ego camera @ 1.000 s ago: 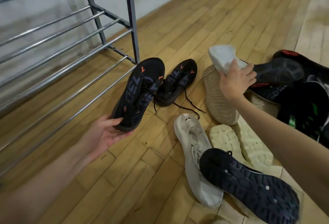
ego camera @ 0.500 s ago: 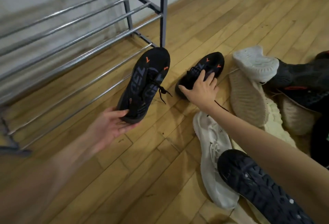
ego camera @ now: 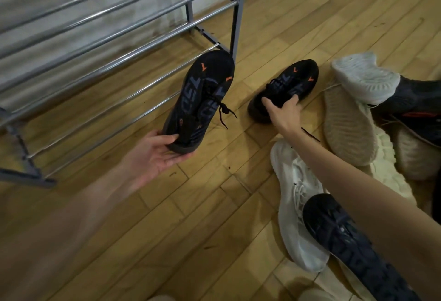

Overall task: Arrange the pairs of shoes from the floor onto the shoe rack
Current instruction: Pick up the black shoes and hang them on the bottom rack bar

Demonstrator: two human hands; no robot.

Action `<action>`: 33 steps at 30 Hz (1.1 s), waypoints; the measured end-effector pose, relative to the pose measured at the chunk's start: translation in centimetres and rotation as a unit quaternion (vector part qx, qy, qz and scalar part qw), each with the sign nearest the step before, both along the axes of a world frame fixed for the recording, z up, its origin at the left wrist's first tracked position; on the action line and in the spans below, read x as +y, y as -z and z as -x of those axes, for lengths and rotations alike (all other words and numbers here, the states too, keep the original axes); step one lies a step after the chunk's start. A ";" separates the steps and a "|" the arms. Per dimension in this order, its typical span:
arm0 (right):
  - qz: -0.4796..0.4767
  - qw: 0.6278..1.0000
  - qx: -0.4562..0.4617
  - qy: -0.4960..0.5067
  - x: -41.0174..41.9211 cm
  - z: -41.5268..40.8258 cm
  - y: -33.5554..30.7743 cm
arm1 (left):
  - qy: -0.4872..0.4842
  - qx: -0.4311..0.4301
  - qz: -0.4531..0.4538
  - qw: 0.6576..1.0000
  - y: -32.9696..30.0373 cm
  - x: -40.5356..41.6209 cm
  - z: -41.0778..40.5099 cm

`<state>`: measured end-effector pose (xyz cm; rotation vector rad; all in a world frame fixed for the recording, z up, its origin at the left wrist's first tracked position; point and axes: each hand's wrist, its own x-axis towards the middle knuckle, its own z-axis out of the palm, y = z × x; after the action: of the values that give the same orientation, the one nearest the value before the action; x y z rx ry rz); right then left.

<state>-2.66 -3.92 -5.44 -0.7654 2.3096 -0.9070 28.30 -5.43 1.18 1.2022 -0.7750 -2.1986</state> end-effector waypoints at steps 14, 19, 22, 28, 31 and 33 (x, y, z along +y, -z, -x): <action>-0.016 0.993 -0.030 0.112 -3.3 -4.3 -2.9 | -0.063 0.025 -0.044 0.997 0.1 -0.2 -1.1; 0.059 0.996 0.031 -0.056 1.1 -7.5 -3.2 | -0.126 0.036 -0.068 0.989 0.1 -1.2 -1.0; 0.092 0.981 0.047 -0.166 2.3 -9.0 -3.3 | -0.161 0.048 -0.074 0.983 0.1 -2.0 -1.2; 0.080 0.949 0.134 -0.273 -1.5 -9.1 -4.7 | -0.228 0.080 -0.109 0.964 0.5 -3.4 -1.4; 0.085 0.945 0.158 -0.273 -5.5 -9.0 -5.2 | -0.246 0.083 -0.113 0.959 0.5 -4.4 -0.6; 0.081 0.941 0.180 -0.274 -7.7 -9.2 -5.4 | -0.261 0.082 -0.113 0.955 0.3 -5.0 0.1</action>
<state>6.57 -11.66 -0.07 -1.6611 2.1326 -0.7443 28.20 -10.45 0.83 1.1480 -0.1108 -1.9358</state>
